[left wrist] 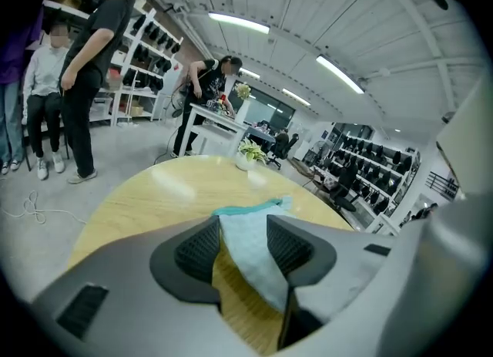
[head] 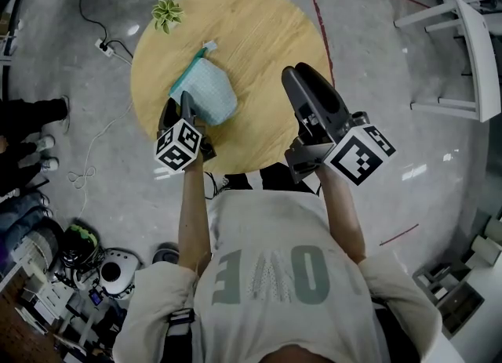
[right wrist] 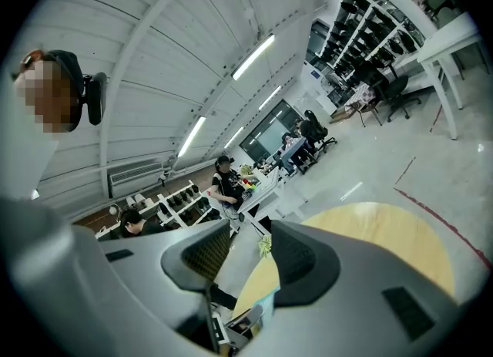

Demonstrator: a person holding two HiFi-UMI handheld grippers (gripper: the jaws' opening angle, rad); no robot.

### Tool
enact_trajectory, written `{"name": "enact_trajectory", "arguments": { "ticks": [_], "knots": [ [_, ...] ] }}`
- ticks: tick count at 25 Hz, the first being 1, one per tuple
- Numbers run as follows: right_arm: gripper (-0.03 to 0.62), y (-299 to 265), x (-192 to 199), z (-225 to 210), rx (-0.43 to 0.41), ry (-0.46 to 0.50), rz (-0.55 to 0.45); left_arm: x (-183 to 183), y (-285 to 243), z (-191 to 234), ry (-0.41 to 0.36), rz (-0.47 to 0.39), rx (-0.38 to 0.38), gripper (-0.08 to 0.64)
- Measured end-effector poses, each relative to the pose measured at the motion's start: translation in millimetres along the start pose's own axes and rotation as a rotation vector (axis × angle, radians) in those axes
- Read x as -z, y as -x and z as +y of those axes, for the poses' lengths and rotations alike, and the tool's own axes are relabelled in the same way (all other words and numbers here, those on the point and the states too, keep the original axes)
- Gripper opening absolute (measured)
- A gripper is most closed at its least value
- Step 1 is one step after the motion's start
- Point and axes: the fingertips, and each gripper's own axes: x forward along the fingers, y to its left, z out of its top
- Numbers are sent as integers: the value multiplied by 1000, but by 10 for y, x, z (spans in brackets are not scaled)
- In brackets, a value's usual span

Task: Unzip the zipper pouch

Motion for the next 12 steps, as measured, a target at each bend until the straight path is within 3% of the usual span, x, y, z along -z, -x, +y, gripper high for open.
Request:
{"name": "enact_trajectory", "arguments": {
  "ticks": [6, 12],
  "knots": [
    [167, 54, -90, 87, -23, 21, -23, -276, 98, -68, -23, -61, 2, 192],
    [167, 19, -277, 227, -39, 122, -62, -1167, 320, -420, -109, -260, 64, 195]
  ]
}}
